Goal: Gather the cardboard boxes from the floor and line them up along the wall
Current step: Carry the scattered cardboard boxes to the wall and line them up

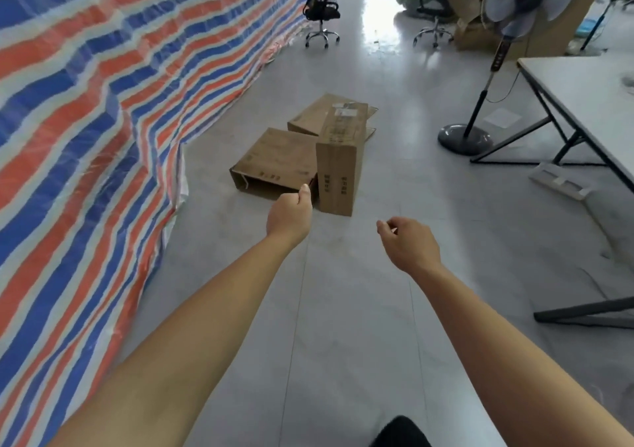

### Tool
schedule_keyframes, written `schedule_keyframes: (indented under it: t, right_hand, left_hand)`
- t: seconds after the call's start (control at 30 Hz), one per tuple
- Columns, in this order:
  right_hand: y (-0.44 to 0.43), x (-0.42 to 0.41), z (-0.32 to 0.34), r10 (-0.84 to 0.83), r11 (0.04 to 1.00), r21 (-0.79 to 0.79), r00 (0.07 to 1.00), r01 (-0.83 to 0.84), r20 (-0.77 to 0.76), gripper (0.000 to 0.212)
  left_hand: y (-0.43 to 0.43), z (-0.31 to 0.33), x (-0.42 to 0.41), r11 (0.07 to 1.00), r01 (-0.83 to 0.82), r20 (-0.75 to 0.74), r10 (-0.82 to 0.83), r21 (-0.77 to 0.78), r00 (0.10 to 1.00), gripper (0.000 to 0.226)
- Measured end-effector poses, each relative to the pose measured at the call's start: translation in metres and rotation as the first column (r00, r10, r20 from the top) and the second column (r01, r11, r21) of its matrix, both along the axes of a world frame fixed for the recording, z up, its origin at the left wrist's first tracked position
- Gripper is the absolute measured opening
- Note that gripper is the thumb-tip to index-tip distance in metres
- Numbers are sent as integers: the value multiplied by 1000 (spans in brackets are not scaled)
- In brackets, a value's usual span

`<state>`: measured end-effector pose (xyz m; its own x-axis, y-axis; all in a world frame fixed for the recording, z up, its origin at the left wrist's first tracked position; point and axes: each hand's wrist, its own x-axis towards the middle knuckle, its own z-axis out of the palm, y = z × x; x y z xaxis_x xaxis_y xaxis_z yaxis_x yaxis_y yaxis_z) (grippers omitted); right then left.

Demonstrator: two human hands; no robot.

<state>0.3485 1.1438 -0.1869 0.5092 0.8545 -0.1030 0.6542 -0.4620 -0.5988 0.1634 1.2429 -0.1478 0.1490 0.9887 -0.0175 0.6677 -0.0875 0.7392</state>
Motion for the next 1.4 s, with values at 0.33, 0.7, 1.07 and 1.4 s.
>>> schedule_keyframes:
  t: [0.33,0.7,1.07,1.4]
  right_hand:
    - [285,216,-49,-11,996,-84,996,3,-92,37]
    - [592,324,-38,218,966,-135,975,-221,-33,34]
    - [874,405,-135,323,889,-323,945,-323,-57,38]
    - [1059,439,-290,528,768,-413,849,-490,-26,74]
  left_hand:
    - [269,-52,206,962,-155,95,181,-226,979,55]
    - [527,-77,305,863,-320,161,406,-390,900,57]
    - [766,-200,383,511,-409,85,696,-756,713,21]
    - [858,-344,439,-3,-783,-306,921,-623,240,82]
